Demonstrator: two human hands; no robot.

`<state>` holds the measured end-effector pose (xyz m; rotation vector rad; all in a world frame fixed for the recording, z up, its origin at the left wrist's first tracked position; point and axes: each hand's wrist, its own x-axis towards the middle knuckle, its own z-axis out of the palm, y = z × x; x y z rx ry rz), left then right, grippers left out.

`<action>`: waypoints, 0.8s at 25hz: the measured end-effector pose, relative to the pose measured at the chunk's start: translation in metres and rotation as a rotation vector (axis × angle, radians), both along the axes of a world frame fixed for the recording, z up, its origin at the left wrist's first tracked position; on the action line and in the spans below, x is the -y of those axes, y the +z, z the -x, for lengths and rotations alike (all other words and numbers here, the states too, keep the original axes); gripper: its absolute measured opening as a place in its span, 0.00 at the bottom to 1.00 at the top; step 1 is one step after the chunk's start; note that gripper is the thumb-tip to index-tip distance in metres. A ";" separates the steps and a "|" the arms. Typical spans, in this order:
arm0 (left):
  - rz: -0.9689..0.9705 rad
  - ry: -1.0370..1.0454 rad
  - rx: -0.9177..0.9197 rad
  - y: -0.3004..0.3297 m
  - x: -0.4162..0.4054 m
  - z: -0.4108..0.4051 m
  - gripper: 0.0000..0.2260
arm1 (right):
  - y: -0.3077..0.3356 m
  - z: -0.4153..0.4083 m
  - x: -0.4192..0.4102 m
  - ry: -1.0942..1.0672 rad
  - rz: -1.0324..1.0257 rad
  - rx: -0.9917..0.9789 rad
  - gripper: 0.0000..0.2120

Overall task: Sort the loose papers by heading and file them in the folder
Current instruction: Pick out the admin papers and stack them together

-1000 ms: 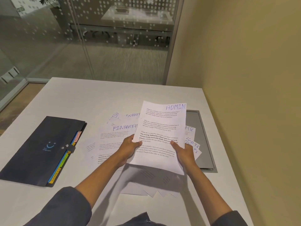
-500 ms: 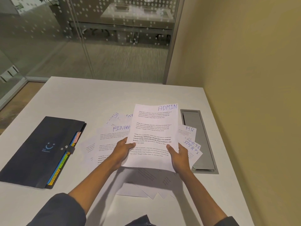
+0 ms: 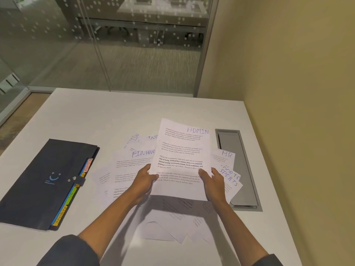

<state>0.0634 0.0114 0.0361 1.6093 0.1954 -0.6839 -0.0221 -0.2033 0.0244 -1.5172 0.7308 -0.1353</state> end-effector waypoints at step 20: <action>-0.274 -0.024 0.036 -0.087 0.087 -0.221 0.17 | -0.069 -0.222 0.115 0.076 0.229 -0.252 0.15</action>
